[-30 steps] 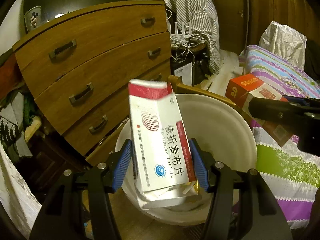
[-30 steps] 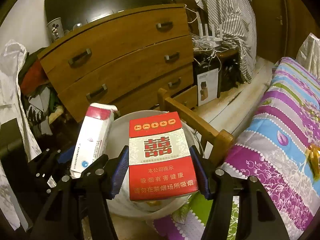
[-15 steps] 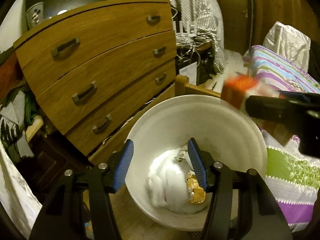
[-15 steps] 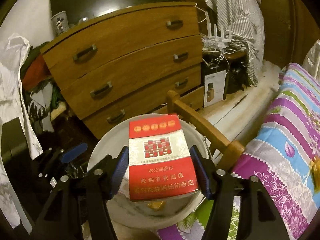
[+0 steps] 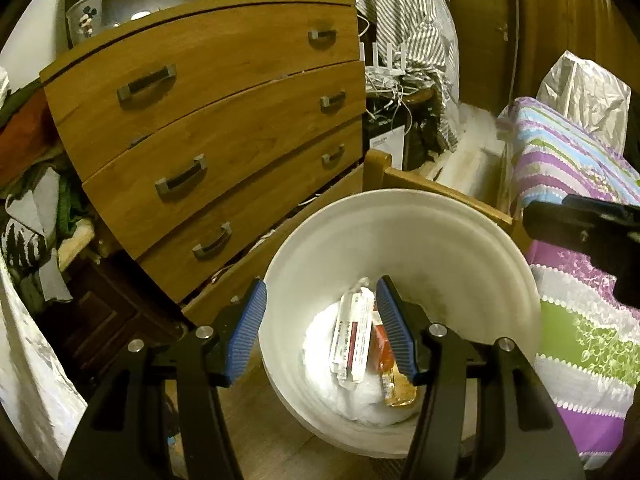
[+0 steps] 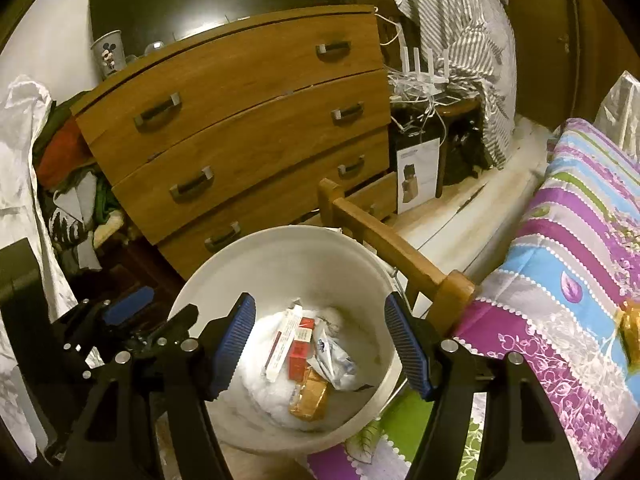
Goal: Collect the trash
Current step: 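Move both open tools back toward the trash on the bed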
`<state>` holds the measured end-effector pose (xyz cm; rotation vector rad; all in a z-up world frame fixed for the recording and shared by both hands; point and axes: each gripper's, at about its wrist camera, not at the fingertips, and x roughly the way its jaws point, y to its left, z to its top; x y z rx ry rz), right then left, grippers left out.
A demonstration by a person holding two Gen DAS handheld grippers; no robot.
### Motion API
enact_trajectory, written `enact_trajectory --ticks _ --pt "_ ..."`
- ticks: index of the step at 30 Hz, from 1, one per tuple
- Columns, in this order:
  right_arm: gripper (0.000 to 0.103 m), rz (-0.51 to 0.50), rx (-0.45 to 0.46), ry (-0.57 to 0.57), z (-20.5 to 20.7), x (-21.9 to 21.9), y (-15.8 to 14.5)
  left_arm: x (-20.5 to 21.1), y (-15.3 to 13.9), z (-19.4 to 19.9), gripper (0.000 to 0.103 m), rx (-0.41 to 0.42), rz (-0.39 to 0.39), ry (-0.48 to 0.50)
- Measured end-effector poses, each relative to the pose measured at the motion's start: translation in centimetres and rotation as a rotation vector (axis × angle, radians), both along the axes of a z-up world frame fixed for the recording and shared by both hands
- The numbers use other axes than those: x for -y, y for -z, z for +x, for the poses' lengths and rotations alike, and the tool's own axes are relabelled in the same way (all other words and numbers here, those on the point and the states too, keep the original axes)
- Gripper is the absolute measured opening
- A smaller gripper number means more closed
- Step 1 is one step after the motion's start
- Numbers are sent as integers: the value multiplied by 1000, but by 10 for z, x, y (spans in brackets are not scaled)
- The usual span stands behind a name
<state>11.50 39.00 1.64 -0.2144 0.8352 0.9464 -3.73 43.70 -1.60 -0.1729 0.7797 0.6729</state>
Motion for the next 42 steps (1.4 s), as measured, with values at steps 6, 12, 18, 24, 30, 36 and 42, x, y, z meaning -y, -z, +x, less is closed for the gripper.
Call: enact_trajectory --ticks 6,12,18,24,30,36,42 --pt "69 31 105 70 -14 28 -7 14 -9 -4 69 45 28 -35" --pt "70 85 286 191 -28 75 -18 48 -25 -4 83 118 69 -44" --pt "71 139 428 318 -34 141 -25 98 -32 6 91 176 74 20" --pt "71 161 498 468 -29 237 -29 149 -24 26 92 189 39 100" --pt "71 134 509 649 -13 347 -20 202 -8 52 92 154 4 206" --pt "71 129 400 876 18 488 15 254 16 70 92 88 15 314" --pt "71 252 154 1007 58 615 71 288 36 85 92 51 -9 372"
